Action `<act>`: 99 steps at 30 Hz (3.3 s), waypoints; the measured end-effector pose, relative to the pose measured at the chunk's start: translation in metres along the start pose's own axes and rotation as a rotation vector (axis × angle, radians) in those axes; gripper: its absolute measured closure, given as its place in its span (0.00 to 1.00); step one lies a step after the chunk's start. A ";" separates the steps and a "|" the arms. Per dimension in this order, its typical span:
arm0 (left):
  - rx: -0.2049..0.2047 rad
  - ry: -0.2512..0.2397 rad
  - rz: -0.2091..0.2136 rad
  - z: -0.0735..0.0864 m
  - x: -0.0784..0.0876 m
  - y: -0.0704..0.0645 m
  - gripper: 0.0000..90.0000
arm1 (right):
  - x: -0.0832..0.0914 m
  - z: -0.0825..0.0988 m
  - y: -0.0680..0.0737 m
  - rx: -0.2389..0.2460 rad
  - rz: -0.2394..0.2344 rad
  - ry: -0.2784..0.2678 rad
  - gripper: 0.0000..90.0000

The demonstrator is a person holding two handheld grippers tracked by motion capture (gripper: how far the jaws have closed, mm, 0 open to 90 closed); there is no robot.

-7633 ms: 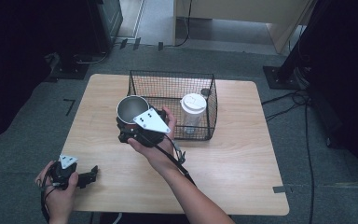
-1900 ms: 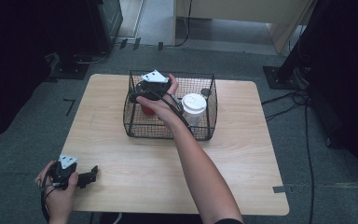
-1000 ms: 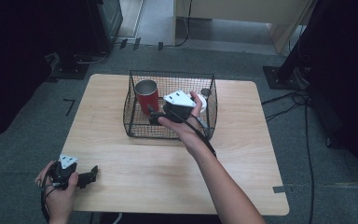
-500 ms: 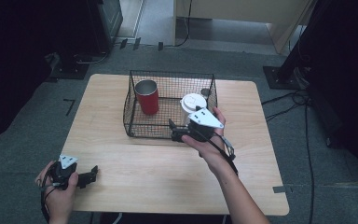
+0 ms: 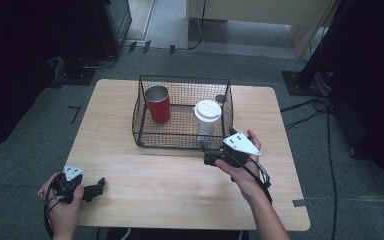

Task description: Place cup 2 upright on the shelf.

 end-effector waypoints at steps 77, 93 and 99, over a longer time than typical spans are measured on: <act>-0.001 0.001 -0.001 0.000 0.000 0.000 0.00 | 0.048 0.187 -0.157 -0.193 0.217 0.459 0.02; -0.003 0.001 -0.002 0.000 0.000 0.000 0.00 | 0.044 0.187 -0.155 -0.209 0.172 0.473 0.01; -0.003 0.001 -0.002 0.000 0.000 0.000 0.00 | 0.044 0.187 -0.155 -0.212 0.175 0.474 0.01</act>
Point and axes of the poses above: each handheld gripper's, and its own axes: x roughly backward along the jaws, z roughly out of its underside, y roughly to its left, the point moved 7 cm from there along -x, roughly forward along the jaws, and after that the axes turned 14 degrees about y, right-handed, at the moved point
